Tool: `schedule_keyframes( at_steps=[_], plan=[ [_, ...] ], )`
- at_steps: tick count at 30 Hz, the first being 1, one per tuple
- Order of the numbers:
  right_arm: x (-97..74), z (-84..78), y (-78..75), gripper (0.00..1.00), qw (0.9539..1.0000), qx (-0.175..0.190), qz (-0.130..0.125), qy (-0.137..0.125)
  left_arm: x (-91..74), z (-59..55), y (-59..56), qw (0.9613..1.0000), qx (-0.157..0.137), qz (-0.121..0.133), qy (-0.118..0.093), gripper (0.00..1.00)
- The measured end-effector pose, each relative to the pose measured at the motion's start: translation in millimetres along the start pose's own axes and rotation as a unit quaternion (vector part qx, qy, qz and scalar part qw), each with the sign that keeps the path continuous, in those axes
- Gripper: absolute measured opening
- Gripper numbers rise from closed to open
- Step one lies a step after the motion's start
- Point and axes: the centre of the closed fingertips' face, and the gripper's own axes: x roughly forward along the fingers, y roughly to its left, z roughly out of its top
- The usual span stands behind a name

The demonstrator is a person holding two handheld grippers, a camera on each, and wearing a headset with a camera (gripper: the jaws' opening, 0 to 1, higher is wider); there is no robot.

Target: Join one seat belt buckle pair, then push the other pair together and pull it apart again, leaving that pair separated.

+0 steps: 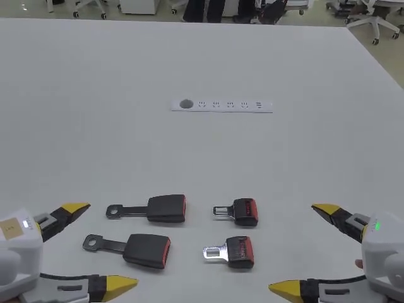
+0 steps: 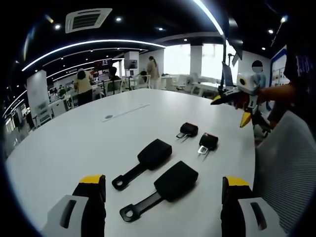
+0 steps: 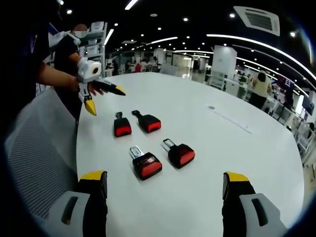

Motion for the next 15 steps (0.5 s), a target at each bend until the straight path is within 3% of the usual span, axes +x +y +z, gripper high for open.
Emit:
schedule_keyframes(
  at_steps=[15],
  plan=[
    [0.9, -1.1, -4.4, 0.99, 0.9999, -0.008, 0.006, 0.007, 6.4, 1.0, 4.6, 0.9999, 0.011, -0.007, 0.01, 0.99]
  ],
)
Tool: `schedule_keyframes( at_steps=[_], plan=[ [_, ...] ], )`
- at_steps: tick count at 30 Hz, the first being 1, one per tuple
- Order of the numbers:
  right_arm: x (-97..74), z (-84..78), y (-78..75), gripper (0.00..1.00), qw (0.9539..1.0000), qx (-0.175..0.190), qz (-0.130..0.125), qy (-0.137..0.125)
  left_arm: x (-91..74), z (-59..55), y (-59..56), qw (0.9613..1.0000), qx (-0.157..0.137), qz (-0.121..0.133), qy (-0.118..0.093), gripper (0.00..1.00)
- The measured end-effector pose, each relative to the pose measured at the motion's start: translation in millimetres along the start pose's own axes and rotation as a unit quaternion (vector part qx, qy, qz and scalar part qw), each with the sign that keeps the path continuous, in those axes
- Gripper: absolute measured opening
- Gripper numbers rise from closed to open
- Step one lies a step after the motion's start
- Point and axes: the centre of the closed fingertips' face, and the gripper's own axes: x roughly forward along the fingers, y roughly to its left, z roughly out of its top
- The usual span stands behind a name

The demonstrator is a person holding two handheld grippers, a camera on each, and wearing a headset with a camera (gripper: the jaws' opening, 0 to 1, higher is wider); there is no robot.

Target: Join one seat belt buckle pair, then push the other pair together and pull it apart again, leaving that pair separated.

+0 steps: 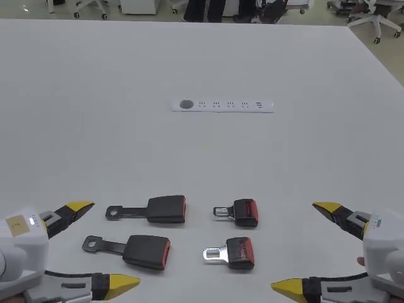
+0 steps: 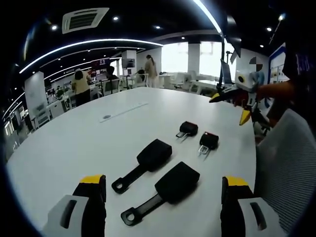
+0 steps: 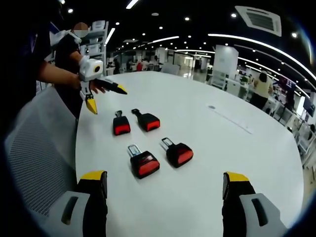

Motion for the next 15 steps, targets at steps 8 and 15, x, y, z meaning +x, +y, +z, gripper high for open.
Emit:
schedule_keyframes(
  at_steps=[8, 15],
  plan=[
    [2.6, 3.1, 1.5, 0.97, 0.9993, -0.026, 0.026, 0.007, 7.0, 4.7, -3.1, 0.9992, 0.029, -0.024, 0.015, 0.92],
    [8.8, 0.8, 8.5, 0.88, 0.9957, -0.061, 0.064, 0.028, 17.1, 11.1, -20.5, 0.9936, 0.074, -0.074, 0.043, 0.78]
  ],
)
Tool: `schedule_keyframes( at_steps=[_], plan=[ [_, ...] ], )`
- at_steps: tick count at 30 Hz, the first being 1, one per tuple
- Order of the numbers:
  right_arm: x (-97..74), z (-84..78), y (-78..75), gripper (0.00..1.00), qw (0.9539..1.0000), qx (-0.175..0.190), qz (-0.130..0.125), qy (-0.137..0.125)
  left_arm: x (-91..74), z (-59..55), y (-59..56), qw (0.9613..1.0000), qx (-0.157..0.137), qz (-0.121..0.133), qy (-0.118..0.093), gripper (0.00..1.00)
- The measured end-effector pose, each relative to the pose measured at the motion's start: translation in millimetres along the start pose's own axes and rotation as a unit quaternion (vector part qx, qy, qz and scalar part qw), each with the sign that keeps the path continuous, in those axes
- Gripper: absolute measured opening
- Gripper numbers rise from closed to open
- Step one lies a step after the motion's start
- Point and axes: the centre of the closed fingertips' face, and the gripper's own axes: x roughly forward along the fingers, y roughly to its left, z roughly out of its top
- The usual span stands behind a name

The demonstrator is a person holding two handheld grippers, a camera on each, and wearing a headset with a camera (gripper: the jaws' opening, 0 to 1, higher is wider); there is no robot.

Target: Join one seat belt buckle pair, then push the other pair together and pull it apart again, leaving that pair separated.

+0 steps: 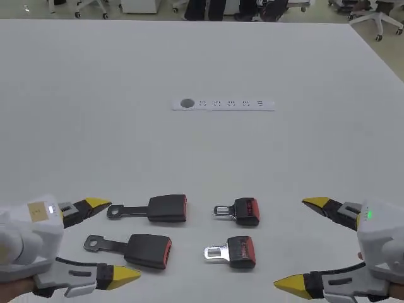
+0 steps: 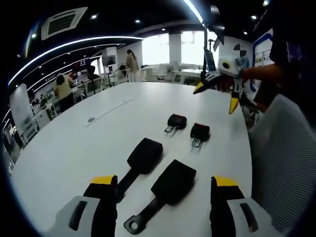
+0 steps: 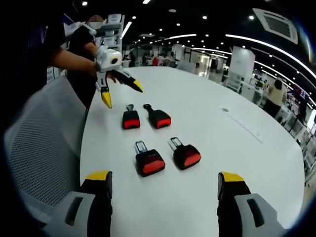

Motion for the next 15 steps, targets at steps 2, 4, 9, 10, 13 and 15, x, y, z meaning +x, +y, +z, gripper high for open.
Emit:
schedule_keyframes(
  at_steps=[2, 4, 9, 10, 13, 15],
  plan=[
    [2.4, -2.8, 2.1, 0.84, 0.9998, -0.012, 0.01, 0.011, 1.6, -0.8, -3.6, 0.9999, 0.006, -0.011, 0.01, 0.73],
    [3.4, -3.0, 3.3, 0.82, 0.9996, -0.018, 0.016, 0.013, 4.0, -3.3, -7.2, 0.9992, 0.021, -0.026, 0.024, 0.71],
    [9.1, -3.9, 7.0, 0.75, 0.9983, -0.037, 0.039, 0.021, 12.6, -9.3, -12.9, 0.9959, 0.045, -0.056, 0.054, 0.67],
    [10.8, -4.2, 7.9, 0.74, 0.9978, -0.043, 0.045, 0.025, 14.3, -11.3, -13.2, 0.9954, 0.047, -0.061, 0.058, 0.66],
    [14.9, -2.2, 9.0, 0.7, 0.9967, -0.052, 0.056, 0.027, 19.9, -16.1, -14.0, 0.9923, 0.065, -0.076, 0.073, 0.62],
    [18.5, -0.7, 9.8, 0.68, 0.9958, -0.06, 0.062, 0.031, 22.9, -15.1, -14.3, 0.9909, 0.072, -0.082, 0.079, 0.59]
  ],
)
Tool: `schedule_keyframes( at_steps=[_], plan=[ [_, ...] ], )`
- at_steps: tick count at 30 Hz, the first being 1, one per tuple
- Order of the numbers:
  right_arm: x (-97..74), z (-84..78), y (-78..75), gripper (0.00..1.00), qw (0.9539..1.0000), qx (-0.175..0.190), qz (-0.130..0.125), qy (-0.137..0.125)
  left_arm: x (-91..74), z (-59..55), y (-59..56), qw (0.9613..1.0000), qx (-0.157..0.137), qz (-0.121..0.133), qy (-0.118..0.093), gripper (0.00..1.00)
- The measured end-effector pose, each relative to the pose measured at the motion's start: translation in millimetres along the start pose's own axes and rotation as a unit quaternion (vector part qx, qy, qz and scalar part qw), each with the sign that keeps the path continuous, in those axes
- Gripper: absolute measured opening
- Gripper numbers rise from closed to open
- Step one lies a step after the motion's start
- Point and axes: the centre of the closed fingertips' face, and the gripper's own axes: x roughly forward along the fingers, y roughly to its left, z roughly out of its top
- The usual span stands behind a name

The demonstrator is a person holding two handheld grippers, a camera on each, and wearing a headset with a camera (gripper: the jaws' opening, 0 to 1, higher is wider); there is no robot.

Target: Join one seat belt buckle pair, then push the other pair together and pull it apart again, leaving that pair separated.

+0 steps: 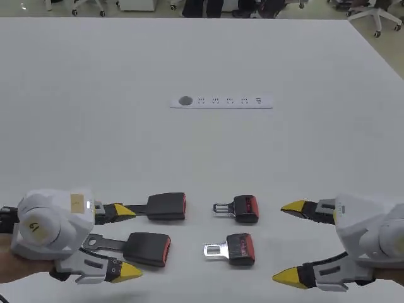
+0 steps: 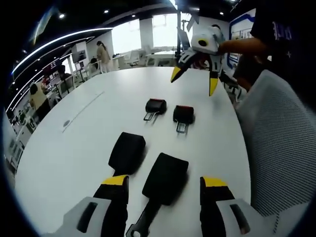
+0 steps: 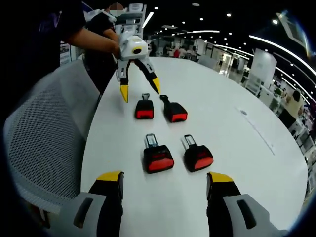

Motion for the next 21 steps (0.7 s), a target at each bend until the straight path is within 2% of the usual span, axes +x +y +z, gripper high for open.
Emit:
schedule_keyframes(
  at_steps=[3, 10, 13, 21],
  plan=[
    [4.7, -1.3, 1.8, 0.65, 0.9999, -0.008, 0.012, 0.008, 2.8, 0.9, -0.5, 0.9998, 0.016, -0.011, 0.005, 0.52],
    [16.9, -8.8, 5.4, 0.59, 0.9987, -0.028, 0.036, 0.024, 10.6, -6.6, -1.6, 0.9977, 0.046, -0.035, 0.033, 0.46],
    [21.7, -8.7, 6.1, 0.56, 0.998, -0.037, 0.044, 0.026, 15.3, -13.8, -0.8, 0.9954, 0.064, -0.044, 0.056, 0.44],
    [35.7, -8.0, 7.4, 0.51, 0.9959, -0.057, 0.062, 0.033, 22.0, -22.8, 3.2, 0.992, 0.078, -0.062, 0.079, 0.35]
  ],
)
